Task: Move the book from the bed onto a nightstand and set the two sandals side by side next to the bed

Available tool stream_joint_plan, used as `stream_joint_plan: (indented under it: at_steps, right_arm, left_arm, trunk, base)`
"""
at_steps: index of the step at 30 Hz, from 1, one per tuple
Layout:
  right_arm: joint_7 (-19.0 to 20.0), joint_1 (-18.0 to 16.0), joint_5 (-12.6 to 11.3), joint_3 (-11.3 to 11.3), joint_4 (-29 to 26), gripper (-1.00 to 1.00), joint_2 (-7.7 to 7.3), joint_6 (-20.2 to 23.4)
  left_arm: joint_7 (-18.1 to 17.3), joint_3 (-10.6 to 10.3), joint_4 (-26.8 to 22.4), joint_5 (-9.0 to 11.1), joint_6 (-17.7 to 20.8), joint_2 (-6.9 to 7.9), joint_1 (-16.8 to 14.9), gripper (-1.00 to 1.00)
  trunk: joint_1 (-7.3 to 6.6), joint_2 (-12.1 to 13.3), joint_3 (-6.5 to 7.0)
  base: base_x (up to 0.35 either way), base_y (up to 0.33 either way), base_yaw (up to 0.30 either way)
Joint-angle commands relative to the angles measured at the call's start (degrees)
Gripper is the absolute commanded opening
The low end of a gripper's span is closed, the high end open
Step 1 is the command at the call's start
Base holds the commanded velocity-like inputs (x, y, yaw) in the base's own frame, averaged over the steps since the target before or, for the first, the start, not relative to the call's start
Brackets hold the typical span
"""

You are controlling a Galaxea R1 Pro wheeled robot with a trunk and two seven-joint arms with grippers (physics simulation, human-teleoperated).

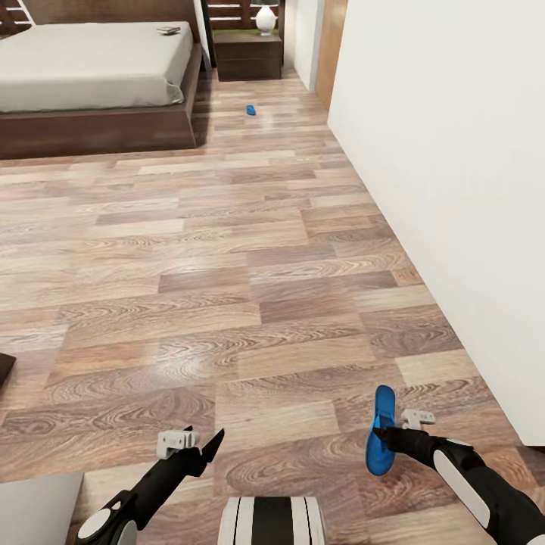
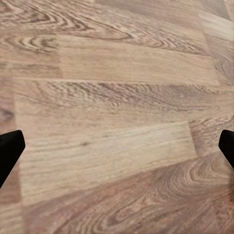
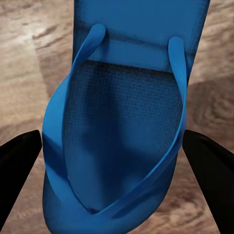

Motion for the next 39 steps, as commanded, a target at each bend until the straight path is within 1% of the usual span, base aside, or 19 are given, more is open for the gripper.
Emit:
stream_joint_plan:
  at_steps: [1, 28, 33, 36, 39]
  right_arm:
    - [0.03, -0.03, -0.15, 0.12, -0.04, -1.0, -0.06, 0.17]
    - [0.54, 0.04, -0.2, 0.12, 0.29, -1.0, -0.06, 0.03]
    - [0.62, 0.12, -0.3, 0.12, 4.39, -1.0, -0.06, 0.0]
    - [0.7, 0.19, -0.44, 0.12, 7.81, -1.0, -0.06, -0.06]
    - [1.84, 0.21, -0.59, 0.12, 9.48, -1.0, -0.06, -0.08]
  left_arm:
    - [-0.32, 0.15, -0.03, 0.6, 0.6, -0.06, -0.02, 1.0]
    - [-0.3, 0.09, -0.08, 0.54, 0.67, -0.15, -0.02, 1.0]
    - [-0.29, -0.01, 0.04, 0.57, 0.67, -0.24, -0.02, 1.0]
    - [-0.31, -0.03, 0.05, 0.59, 0.69, -0.19, -0.02, 1.0]
    - [-0.3, -0.12, 0.13, 0.6, 0.68, -0.19, -0.02, 1.0]
  trunk:
    - [-0.04, 0.0, 0.19]
    - [-0.73, 0.36, 6.17]
    - [-0.86, 0.43, 7.27]
    - [-0.94, 0.47, 7.94]
    - [-1.02, 0.51, 8.6]
  base:
    - [0.0, 0.0, 0.005]
    - [0.0, 0.0, 0.0]
    - [0.0, 0.0, 0.0]
    - [0.0, 0.0, 0.0]
    - [0.0, 0.0, 0.0]
